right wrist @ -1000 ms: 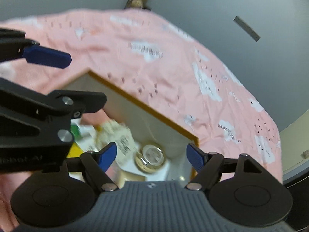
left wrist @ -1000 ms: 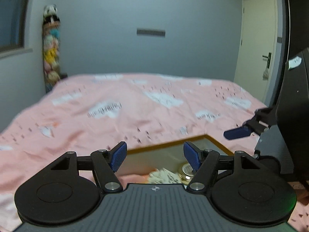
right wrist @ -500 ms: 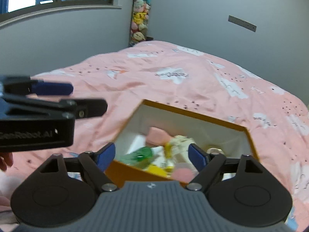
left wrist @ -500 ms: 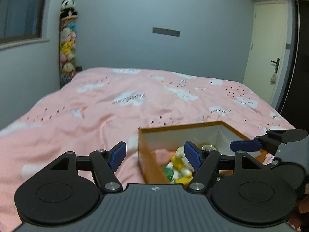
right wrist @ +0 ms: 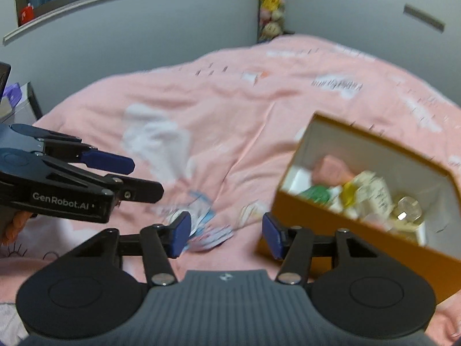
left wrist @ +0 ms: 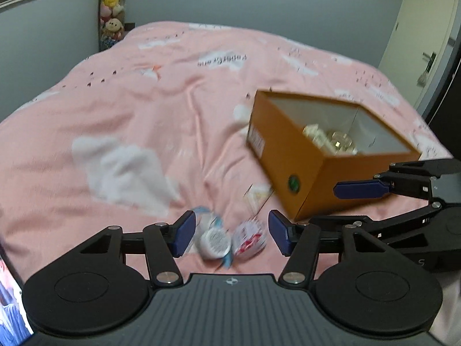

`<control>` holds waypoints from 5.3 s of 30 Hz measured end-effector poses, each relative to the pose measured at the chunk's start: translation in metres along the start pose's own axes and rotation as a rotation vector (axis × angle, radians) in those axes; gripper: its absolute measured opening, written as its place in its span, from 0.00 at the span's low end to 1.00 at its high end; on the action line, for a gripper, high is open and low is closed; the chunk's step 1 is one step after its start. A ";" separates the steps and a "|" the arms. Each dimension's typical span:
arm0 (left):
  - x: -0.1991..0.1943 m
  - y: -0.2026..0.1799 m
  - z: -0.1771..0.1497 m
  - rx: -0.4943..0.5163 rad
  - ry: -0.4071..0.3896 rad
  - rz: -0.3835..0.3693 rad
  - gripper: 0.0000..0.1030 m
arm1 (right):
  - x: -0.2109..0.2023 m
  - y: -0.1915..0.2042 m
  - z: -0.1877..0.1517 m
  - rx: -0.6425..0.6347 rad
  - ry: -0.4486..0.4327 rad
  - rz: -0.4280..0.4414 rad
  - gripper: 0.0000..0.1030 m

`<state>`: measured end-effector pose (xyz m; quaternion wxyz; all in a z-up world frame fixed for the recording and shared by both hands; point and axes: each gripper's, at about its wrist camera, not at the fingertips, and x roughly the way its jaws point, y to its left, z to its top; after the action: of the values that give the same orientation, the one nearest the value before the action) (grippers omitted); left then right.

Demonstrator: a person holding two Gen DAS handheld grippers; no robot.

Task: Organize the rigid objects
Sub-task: 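Move both tools back toward the white tin and mint tin, then grasp the white tin with left tool while right tool grasps red-white mint tin, then carry the white tin and mint tin over the orange box, then release the white tin and mint tin into the box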

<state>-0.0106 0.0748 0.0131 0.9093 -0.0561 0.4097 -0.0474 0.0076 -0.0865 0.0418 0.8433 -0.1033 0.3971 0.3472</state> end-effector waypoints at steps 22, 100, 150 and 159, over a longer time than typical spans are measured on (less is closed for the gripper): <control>0.102 -0.035 -0.025 0.416 0.286 0.203 0.63 | 0.071 -0.027 -0.019 0.159 0.244 0.067 0.52; 0.024 -0.026 0.014 0.099 0.037 0.061 0.46 | -0.004 -0.033 0.010 0.179 -0.063 0.230 0.15; 0.186 -0.115 0.138 0.194 0.178 -0.283 0.46 | 0.080 -0.258 0.027 0.406 0.294 -0.195 0.18; 0.191 -0.130 0.128 0.288 0.243 -0.248 0.46 | 0.053 -0.247 0.020 0.376 0.174 -0.259 0.45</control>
<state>0.2062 -0.0712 -0.0252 0.8392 0.0304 0.4951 -0.2232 0.2079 -0.2324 -0.0096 0.8477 -0.0239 0.5095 0.1459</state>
